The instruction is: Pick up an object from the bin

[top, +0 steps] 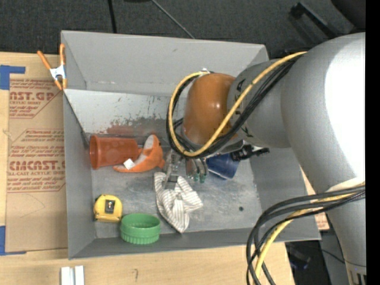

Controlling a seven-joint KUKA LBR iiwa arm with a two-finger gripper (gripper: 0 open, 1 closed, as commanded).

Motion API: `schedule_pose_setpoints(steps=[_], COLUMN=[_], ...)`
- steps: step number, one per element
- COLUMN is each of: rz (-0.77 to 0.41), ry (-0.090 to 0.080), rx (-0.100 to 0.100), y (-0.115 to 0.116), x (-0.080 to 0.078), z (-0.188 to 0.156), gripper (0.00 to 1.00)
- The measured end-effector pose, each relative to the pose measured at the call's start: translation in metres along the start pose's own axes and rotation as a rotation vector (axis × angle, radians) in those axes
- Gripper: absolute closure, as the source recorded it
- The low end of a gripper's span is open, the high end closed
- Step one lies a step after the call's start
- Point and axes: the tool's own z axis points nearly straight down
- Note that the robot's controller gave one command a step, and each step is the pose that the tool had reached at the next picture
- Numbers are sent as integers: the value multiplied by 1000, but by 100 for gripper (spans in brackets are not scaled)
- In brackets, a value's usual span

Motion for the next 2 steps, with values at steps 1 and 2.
schedule_pose_setpoints(steps=[1,2], rz=[-18,-27], ry=[4,-9], rx=[1,-2], y=[9,10], x=[7,15], z=[-68,-93], gripper=[100,100])
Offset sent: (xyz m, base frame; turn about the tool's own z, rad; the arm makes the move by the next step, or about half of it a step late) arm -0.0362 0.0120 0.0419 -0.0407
